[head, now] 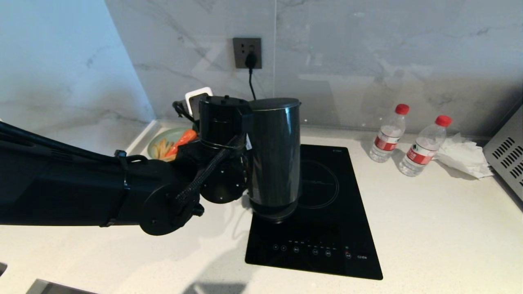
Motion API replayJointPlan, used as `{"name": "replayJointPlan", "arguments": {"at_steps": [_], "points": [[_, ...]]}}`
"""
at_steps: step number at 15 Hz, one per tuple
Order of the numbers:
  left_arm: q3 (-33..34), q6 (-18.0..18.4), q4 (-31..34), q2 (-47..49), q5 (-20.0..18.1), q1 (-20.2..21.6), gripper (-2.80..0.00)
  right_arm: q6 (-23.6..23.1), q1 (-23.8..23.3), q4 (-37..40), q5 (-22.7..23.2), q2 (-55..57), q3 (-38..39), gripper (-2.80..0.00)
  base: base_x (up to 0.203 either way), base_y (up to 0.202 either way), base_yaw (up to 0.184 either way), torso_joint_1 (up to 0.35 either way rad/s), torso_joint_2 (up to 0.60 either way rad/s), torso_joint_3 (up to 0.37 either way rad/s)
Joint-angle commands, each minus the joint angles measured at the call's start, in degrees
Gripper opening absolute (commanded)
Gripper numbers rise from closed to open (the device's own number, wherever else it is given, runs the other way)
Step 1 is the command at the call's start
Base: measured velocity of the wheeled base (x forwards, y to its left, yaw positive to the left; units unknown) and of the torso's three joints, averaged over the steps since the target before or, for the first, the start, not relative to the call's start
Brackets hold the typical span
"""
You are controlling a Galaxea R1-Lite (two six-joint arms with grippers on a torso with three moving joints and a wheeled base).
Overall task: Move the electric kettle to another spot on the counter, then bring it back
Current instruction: Pick up the kettle, then place it by the sink
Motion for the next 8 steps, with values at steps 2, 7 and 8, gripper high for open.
{"name": "replayJointPlan", "arguments": {"at_steps": [2, 7, 8], "points": [[-1.4, -0.1, -0.2, 0.5, 0.1, 2.6, -2.80, 0.0, 0.0, 0.0, 0.0, 0.0, 0.0, -2.80, 0.000, 0.000, 0.000, 0.000, 0.00, 0.000], [-1.9, 0.0, -0.2, 1.4, 0.0, 5.0, -2.80, 0.0, 0.0, 0.0, 0.0, 0.0, 0.0, -2.80, 0.000, 0.000, 0.000, 0.000, 0.00, 0.000], [-2.0, 0.0, -0.2, 1.5, -0.1, 5.6, -2.80, 0.0, 0.0, 0.0, 0.0, 0.0, 0.0, -2.80, 0.000, 0.000, 0.000, 0.000, 0.00, 0.000]]}}
